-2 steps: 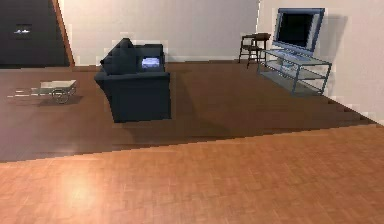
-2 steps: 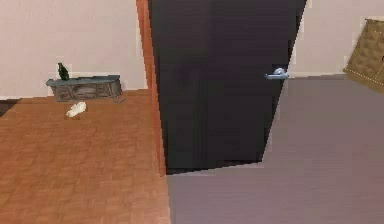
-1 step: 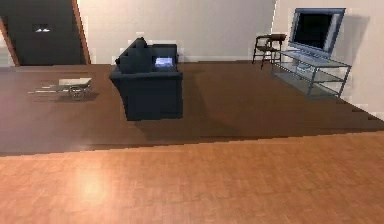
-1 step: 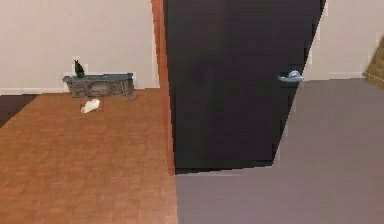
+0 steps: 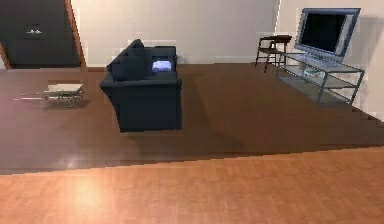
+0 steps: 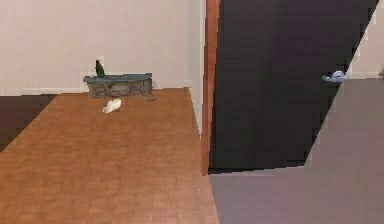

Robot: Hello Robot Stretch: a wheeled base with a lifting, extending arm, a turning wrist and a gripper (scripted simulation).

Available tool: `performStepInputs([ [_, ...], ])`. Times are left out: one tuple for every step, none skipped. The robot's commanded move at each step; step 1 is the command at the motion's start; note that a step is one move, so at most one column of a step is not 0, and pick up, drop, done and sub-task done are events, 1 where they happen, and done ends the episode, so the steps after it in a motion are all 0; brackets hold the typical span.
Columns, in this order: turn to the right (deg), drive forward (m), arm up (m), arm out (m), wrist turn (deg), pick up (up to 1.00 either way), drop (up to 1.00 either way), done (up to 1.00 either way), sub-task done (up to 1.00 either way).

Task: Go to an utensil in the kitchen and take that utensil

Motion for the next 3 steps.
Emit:
performStepInputs([
  [-45.0, 0.0, 0.0, 0.0, 0.0, 0.0, 0.0, 0.0, 0.0],
  [-3.0, 0.0, 0.0, 0.0, 0.0, 0.0, 0.0, 0.0, 0.0],
  [0.0, 0.45, 0.0, 0.0, 0.0, 0.0, 0.0, 0.0, 0.0],
])
